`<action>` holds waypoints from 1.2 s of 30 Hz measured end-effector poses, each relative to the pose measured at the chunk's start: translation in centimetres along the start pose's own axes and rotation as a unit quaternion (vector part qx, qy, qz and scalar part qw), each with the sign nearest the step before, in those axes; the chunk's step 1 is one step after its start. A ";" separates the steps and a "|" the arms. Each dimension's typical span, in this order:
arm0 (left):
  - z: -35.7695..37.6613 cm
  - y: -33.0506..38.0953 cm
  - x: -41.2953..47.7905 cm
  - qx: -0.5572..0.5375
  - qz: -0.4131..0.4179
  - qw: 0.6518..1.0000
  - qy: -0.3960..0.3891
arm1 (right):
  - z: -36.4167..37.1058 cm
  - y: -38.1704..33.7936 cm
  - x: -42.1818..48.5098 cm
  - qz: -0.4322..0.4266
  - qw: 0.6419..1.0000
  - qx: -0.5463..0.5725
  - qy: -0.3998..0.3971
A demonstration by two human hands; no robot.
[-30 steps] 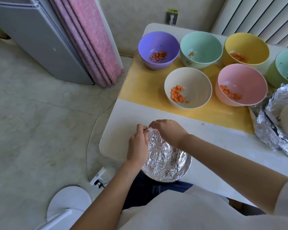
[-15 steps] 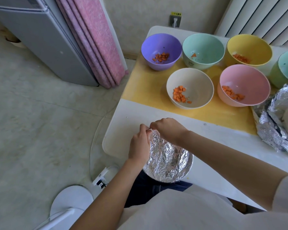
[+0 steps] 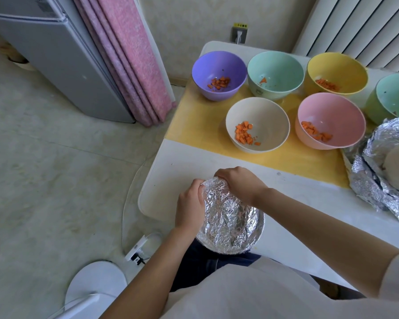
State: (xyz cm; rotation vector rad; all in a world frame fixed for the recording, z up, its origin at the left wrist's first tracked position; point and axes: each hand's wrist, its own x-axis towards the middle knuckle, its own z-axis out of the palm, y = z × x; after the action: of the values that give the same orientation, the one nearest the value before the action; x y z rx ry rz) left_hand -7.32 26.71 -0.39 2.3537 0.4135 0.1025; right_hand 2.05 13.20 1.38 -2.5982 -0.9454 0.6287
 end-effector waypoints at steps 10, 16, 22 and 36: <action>0.1 -0.2 -0.2 0.008 0.001 1.000 0.025 | -0.1 -1.3 1.3 -0.054 0.997 -0.056 -0.020; 0.1 0.0 -0.2 0.015 0.008 1.000 0.024 | -0.5 -1.8 1.7 -0.059 0.993 -0.095 -0.043; -0.1 0.2 0.0 0.028 0.020 0.999 0.018 | -0.4 -2.0 2.2 -0.075 0.990 -0.109 -0.047; 0.2 0.2 -0.4 0.018 0.019 1.000 0.010 | -0.3 1.0 0.0 -0.029 0.998 0.054 -0.006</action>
State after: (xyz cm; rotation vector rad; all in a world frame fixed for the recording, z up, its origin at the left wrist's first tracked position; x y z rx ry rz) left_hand -7.59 26.32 -0.36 2.3986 0.3836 0.1372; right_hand 2.74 12.45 1.16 -2.4655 -0.9608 0.6629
